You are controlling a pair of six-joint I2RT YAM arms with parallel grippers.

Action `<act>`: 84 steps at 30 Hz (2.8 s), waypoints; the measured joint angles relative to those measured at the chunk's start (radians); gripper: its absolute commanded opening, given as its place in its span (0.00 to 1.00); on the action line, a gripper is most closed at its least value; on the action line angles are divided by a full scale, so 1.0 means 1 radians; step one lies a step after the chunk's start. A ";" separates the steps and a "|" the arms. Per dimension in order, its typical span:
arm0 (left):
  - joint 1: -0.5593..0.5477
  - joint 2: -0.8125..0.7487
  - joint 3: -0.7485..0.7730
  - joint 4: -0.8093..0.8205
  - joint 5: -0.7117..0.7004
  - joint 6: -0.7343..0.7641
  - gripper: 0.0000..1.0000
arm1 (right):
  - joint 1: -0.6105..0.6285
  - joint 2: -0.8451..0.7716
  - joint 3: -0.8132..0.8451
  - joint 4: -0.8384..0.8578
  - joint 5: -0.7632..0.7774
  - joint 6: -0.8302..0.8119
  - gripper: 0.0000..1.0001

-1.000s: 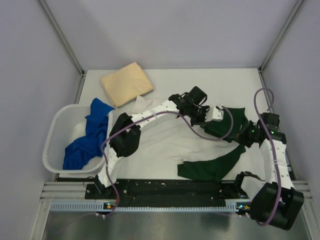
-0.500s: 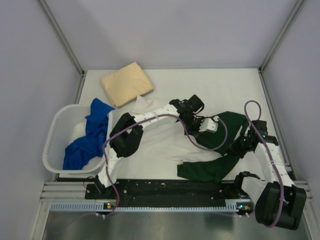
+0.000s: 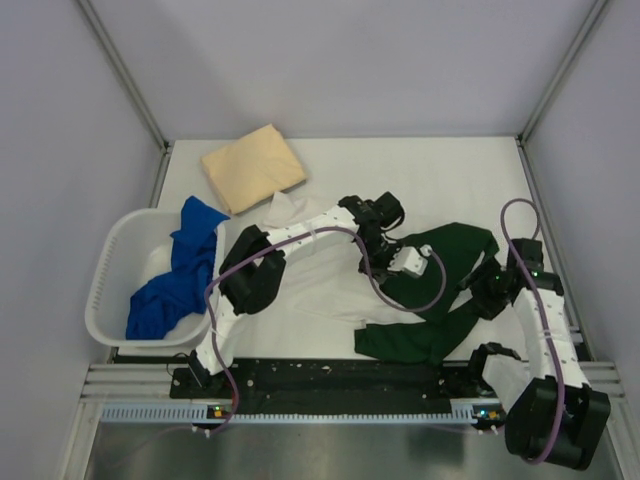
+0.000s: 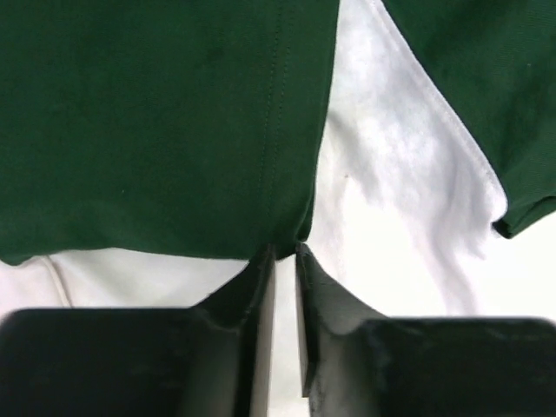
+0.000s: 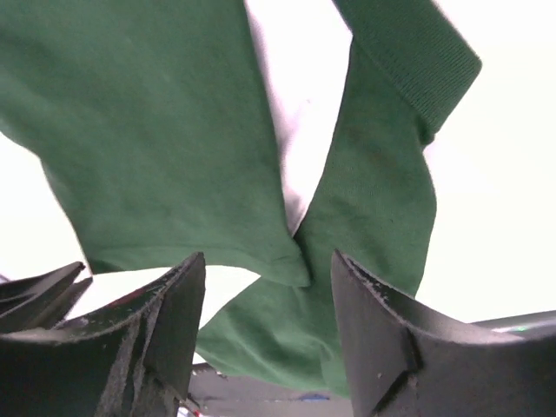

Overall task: Fold and stack the t-shirts
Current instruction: Fold the flattened tshirt in 1/3 of the way, then grap the side of the flattened tshirt closest away from the robot with both arms

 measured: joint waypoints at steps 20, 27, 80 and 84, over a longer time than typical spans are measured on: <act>0.256 -0.057 0.060 0.073 -0.343 -0.264 0.36 | -0.012 0.711 0.433 0.416 0.212 -0.164 0.25; 0.447 -0.023 0.012 0.225 -0.642 -0.369 0.36 | -0.012 0.938 0.649 0.393 0.267 -0.210 0.24; 0.318 -0.601 -0.941 0.128 -0.364 -0.174 0.47 | -0.025 0.105 0.094 -0.146 0.202 0.023 0.82; 0.318 -0.614 -0.960 0.192 -0.411 -0.199 0.24 | -0.025 0.112 0.056 -0.123 0.221 0.064 0.61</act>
